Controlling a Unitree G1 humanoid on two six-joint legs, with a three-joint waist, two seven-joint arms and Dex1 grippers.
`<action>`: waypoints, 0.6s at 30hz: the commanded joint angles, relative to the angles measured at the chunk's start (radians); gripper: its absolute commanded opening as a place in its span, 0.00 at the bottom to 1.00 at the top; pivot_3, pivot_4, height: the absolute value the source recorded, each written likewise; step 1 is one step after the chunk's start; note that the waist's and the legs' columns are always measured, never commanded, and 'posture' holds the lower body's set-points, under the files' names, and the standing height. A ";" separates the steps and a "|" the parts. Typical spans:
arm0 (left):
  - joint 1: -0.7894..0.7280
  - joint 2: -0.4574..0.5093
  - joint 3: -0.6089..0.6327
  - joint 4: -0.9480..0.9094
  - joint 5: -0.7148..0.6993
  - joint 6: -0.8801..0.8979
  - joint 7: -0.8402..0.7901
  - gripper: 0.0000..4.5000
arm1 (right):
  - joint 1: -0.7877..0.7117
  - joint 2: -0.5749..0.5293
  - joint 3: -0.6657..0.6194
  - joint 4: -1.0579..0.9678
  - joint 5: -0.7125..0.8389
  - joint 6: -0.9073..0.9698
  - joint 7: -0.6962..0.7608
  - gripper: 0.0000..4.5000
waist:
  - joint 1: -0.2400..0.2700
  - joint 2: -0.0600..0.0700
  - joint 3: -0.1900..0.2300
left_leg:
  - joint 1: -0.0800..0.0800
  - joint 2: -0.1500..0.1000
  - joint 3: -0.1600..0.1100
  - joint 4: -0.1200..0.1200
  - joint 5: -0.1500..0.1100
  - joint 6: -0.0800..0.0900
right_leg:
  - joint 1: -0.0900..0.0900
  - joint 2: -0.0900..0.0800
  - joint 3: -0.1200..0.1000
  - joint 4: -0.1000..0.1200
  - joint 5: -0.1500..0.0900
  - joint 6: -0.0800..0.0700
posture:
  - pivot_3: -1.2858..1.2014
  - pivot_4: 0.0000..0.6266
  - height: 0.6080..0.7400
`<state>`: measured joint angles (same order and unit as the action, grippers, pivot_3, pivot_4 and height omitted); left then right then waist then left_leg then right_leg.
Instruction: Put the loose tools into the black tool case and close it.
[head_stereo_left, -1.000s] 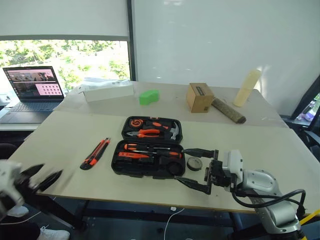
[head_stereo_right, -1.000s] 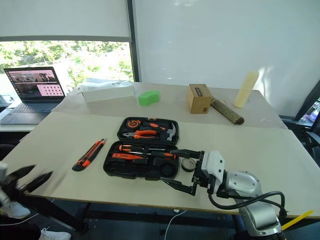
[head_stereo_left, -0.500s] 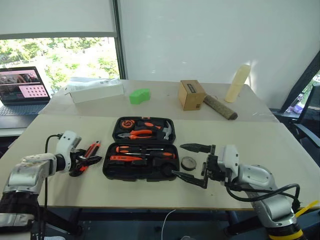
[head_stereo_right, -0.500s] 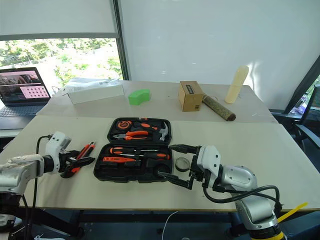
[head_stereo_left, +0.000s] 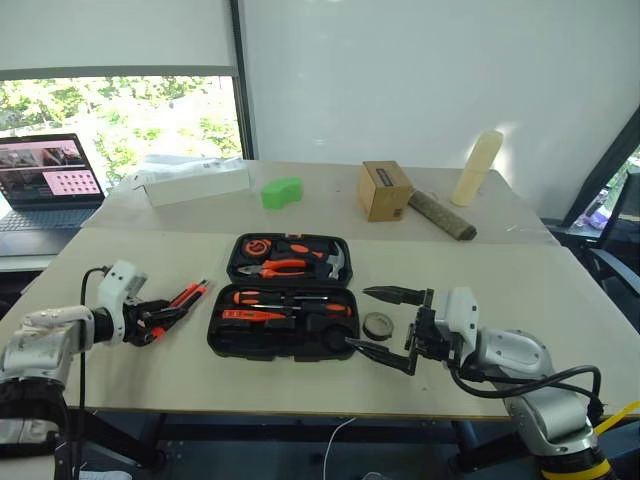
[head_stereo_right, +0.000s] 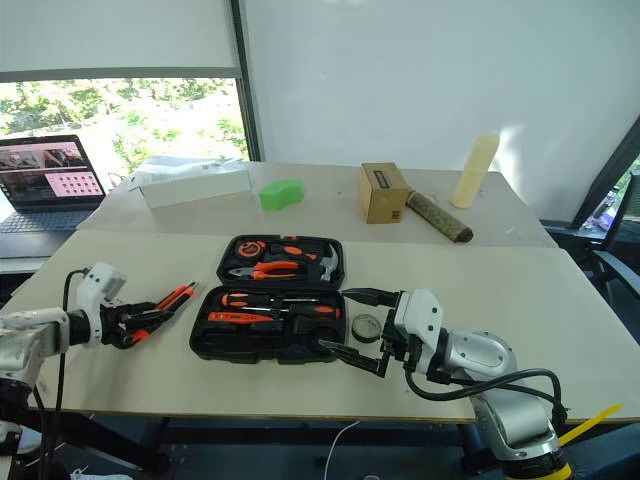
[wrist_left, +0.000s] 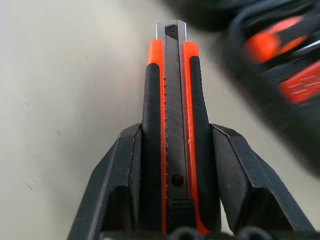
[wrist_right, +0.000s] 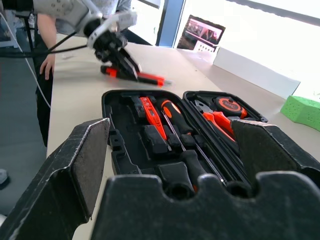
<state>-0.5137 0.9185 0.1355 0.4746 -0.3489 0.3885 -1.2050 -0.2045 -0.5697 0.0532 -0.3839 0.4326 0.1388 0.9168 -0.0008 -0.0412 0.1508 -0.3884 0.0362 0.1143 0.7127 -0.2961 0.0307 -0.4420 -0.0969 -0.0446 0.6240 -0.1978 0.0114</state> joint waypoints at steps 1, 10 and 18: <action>-0.102 0.022 -0.082 -0.083 -0.024 -0.166 -0.308 0.35 | 0.004 -0.022 -0.038 -0.039 0.026 -0.001 0.015 1.00 | 0.009 0.000 0.000 | 0.000 0.000 0.000 0.001 0.000 0.000 | 0.000 -0.001 0.000 0.000 0.000 0.000 | 0.52 0.24 1.00; -0.217 -0.136 -0.315 -0.168 0.163 -0.229 -0.274 0.35 | 0.032 -0.019 -0.038 -0.074 0.021 0.007 -0.017 1.00 | 0.012 0.000 0.000 | -0.001 -0.002 0.001 0.002 -0.001 0.001 | 0.002 0.001 0.002 0.000 0.000 0.001 | 0.52 0.24 1.00; -0.209 -0.158 -0.390 -0.105 0.294 -0.411 -0.250 0.35 | 0.057 -0.022 -0.054 -0.093 0.014 0.010 -0.045 1.00 | 0.004 0.000 0.000 | 0.000 -0.001 -0.001 0.002 -0.004 0.008 | 0.001 0.002 0.003 0.000 0.000 0.001 | 0.52 0.24 1.00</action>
<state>-0.7014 0.7559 -0.2538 0.3626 -0.0814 0.0189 -1.4645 -0.1448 -0.5857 0.0283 -0.4370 0.4363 0.1435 0.8838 0.0029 -0.0414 0.1510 -0.3883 0.0354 0.1130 0.7150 -0.3007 0.0392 -0.4407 -0.0949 -0.0414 0.6239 -0.1980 0.0125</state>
